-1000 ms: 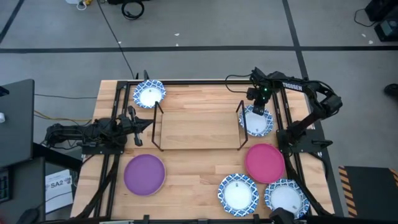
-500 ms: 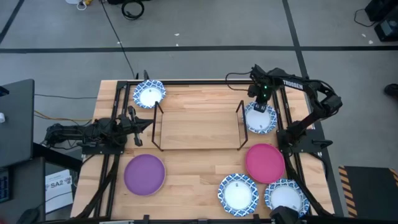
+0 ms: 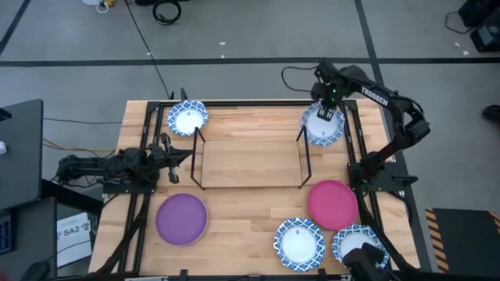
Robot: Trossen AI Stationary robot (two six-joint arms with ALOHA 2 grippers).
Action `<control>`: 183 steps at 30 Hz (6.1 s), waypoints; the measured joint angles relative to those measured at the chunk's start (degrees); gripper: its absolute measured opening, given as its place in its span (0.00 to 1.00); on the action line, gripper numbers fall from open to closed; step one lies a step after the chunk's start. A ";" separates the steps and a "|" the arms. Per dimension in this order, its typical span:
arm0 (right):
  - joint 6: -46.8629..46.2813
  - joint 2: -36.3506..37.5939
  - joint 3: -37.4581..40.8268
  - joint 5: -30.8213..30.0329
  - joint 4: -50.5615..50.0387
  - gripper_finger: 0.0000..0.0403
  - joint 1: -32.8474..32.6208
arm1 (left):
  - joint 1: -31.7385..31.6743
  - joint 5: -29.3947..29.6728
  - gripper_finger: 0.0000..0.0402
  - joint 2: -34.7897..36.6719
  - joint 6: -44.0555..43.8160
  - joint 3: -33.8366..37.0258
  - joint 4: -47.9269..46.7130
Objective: Place and stack plates onto a shelf
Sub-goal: Put the white-blue patterned bowl on the shelf, then put the purple plate on the shelf
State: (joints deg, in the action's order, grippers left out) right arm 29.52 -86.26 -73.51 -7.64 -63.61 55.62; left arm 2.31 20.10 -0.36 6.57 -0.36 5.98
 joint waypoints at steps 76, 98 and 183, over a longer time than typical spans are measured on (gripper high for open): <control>-17.83 -13.76 -24.11 12.42 -5.81 0.03 -37.14 | 0.01 0.02 0.01 0.02 0.00 0.00 0.00; -8.73 -23.91 -24.11 11.91 -8.79 0.03 -35.28 | -0.01 0.02 0.01 0.02 0.00 0.00 -0.02; -13.11 -14.42 -24.09 11.74 -5.89 0.44 -41.66 | 0.00 0.00 0.14 0.00 -6.27 -21.05 -18.40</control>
State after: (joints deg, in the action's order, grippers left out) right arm 16.41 -100.68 -97.60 4.10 -69.50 13.96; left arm 2.32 20.10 -0.36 0.30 -21.41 -12.42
